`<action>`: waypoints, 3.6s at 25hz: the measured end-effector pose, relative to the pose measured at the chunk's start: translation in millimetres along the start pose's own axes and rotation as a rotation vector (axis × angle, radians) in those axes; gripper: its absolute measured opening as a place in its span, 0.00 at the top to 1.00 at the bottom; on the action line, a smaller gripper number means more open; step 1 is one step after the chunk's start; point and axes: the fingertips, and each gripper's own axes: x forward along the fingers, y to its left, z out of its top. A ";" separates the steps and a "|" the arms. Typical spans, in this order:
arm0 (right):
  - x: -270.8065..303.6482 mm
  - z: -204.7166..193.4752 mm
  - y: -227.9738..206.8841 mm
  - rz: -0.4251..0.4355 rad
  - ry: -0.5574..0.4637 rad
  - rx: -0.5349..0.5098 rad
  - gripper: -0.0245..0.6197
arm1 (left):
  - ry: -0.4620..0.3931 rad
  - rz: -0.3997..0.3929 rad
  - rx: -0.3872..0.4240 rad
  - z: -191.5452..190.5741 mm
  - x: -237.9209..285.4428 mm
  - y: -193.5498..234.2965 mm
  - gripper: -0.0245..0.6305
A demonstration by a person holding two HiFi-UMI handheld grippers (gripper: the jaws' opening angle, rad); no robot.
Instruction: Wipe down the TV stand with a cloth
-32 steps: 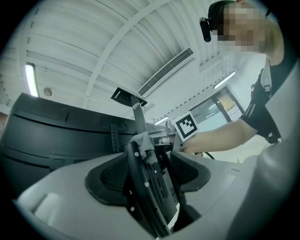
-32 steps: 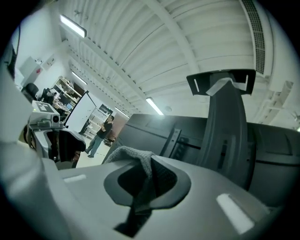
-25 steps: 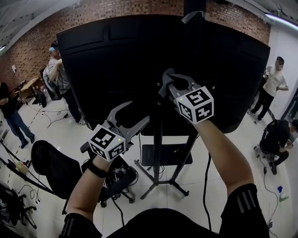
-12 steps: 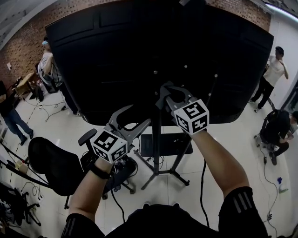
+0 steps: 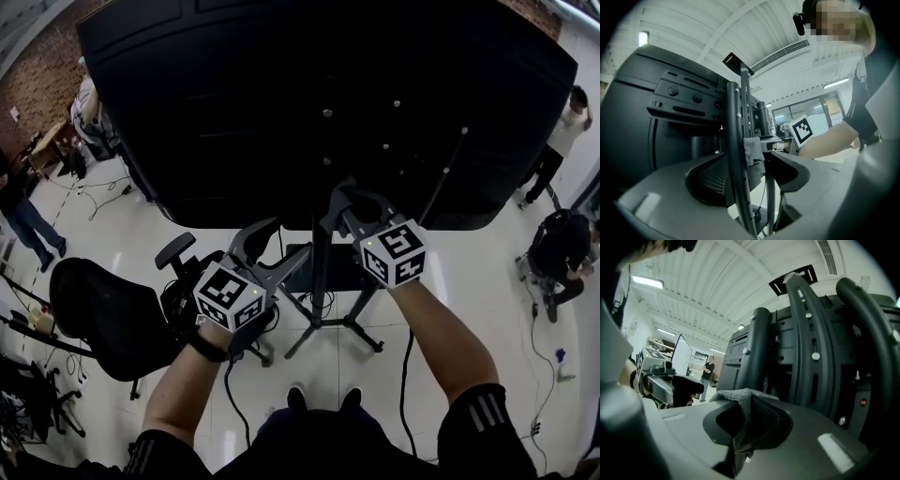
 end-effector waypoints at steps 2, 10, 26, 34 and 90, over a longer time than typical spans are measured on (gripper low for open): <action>1.3 -22.1 3.9 -0.004 0.020 0.008 0.91 | 0.015 -0.010 -0.027 -19.3 -0.1 1.2 0.50; 8.2 -120.5 24.4 -0.009 0.139 0.022 0.88 | 0.080 -0.039 -0.095 -102.9 4.7 2.1 0.51; 6.2 -338.0 66.9 0.049 0.402 0.149 0.87 | 0.284 -0.059 -0.229 -286.3 -2.2 -17.0 0.51; 12.8 -433.0 106.2 0.129 0.531 0.136 0.89 | 0.387 -0.075 -0.275 -391.1 -6.5 -28.0 0.50; -266.6 -194.6 91.8 0.226 0.176 0.177 0.94 | 0.050 0.119 -0.145 -115.3 -43.3 -191.1 0.49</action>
